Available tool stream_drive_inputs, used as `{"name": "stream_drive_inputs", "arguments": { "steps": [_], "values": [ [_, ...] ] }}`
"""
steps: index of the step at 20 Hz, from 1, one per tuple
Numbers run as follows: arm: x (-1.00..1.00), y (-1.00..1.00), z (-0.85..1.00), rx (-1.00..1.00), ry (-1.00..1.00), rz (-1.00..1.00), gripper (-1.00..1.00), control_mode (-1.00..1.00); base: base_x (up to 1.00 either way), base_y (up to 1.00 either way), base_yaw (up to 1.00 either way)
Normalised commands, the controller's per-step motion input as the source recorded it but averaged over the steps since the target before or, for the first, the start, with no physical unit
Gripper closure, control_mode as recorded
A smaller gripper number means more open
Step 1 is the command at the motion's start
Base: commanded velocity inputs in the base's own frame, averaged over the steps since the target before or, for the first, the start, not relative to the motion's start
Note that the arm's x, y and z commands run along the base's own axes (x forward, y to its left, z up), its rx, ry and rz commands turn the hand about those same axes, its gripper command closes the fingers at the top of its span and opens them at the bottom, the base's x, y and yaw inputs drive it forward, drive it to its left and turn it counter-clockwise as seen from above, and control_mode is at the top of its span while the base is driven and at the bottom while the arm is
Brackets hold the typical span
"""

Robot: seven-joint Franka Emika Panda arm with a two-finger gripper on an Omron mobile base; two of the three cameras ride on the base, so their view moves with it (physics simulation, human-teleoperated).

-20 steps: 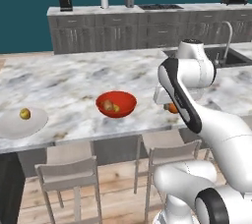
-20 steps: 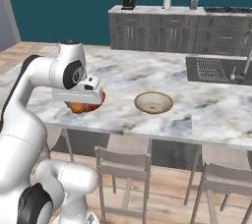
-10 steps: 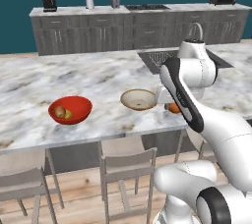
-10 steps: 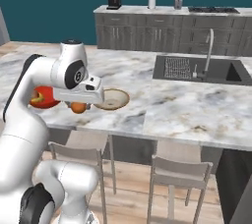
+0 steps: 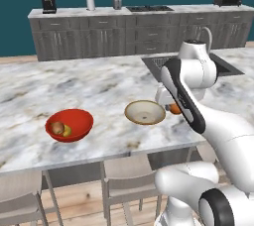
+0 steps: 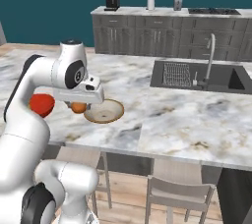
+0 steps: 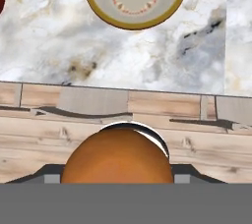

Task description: Take the fruits from the plate on the dining counter and place two fruits in each bowl.

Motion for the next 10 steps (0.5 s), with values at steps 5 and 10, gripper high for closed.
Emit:
{"name": "stream_drive_inputs", "arguments": {
  "steps": [5,10],
  "values": [
    [0.36,0.0,0.0,0.0,0.01,0.0,1.0,-1.0,0.38,-0.05,0.0],
    [1.0,0.0,0.0,0.01,0.04,0.0,1.0,-1.0,0.0,0.0,0.0]
  ]
}}
